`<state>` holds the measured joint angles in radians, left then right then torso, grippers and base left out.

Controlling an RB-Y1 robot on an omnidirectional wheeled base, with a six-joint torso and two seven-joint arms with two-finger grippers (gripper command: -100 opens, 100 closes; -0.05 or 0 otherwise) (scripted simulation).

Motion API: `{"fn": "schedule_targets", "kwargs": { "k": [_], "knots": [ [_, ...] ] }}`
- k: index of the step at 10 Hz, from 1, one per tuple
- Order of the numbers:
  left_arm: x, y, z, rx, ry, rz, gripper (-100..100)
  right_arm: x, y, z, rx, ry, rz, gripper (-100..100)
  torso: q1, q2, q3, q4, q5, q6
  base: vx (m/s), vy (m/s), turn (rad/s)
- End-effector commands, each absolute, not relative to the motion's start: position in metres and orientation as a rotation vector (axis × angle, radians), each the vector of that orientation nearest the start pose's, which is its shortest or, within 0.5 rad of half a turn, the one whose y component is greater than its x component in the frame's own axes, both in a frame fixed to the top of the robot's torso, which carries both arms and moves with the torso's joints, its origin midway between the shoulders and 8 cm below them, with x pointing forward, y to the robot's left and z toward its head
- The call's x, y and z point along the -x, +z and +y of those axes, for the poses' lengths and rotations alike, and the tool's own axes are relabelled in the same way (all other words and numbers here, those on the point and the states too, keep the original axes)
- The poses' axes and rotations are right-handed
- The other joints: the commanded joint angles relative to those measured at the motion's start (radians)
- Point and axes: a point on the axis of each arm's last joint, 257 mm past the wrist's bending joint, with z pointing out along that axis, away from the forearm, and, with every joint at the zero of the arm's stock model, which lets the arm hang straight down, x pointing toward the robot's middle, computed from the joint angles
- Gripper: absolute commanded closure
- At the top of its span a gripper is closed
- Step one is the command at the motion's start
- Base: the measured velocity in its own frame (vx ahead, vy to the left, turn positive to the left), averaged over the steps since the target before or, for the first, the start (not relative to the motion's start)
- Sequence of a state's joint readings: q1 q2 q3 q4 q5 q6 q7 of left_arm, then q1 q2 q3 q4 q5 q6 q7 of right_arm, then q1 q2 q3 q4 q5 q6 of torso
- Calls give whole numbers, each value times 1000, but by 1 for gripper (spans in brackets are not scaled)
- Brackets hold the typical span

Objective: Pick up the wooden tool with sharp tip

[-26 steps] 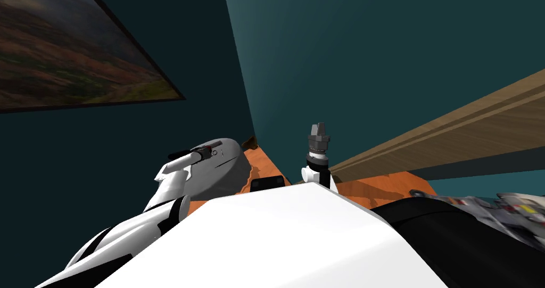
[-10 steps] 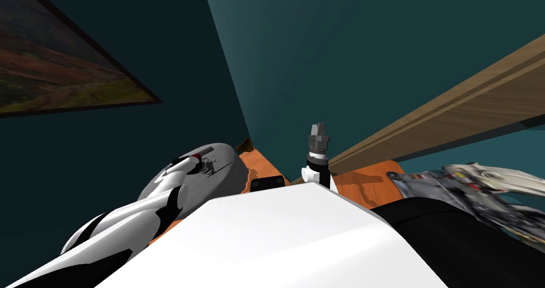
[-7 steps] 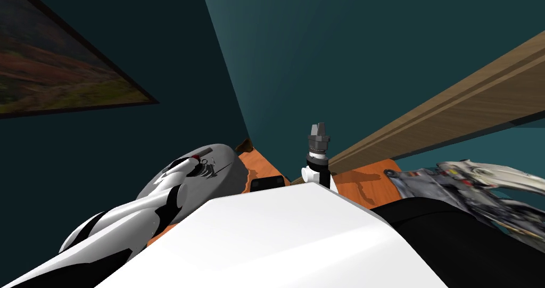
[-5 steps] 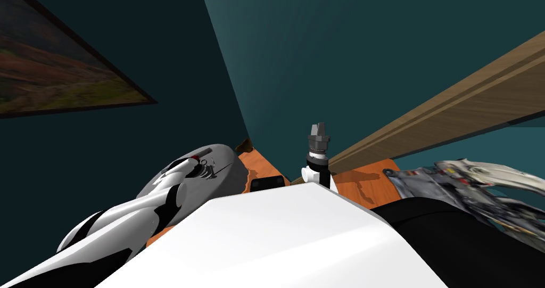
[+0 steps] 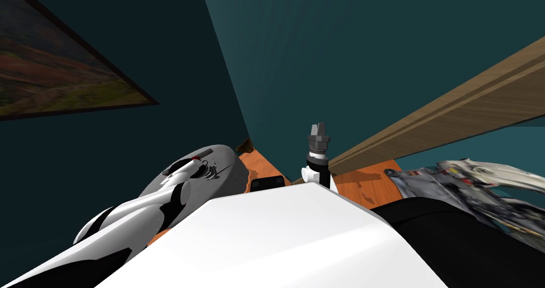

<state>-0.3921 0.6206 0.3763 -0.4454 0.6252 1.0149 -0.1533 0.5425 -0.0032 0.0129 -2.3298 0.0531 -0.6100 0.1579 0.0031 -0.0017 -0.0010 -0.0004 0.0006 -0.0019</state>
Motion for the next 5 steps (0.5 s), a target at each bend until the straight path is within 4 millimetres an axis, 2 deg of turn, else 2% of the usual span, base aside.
{"fn": "schedule_targets", "kwargs": {
  "k": [1, 3, 4, 5],
  "knots": [
    [-328, -505, 514, 2750, -279, 1395, -100, -313, 52, -265, -469, 1146, 594, 0, 0, 0, 0, 0, 0, 0, 29, 50, -11],
    [-329, -505, 514, 2749, -279, 1396, -100, -313, 52, -265, -469, 1146, 594, 0, 0, 1, 0, 0, 1, 0, 4, 10, 0],
    [-329, -505, 514, 2750, -279, 1395, 100, -313, 52, -265, -469, 1146, 594, 0, 0, 1, 0, 0, 1, 0, 0, 0, 0],
    [-329, -505, 514, 2750, -279, 1395, 100, -313, 52, -265, -469, 1146, 594, 0, 0, 1, 0, 0, 1, 0, 0, 0, 0]
  ]
}}
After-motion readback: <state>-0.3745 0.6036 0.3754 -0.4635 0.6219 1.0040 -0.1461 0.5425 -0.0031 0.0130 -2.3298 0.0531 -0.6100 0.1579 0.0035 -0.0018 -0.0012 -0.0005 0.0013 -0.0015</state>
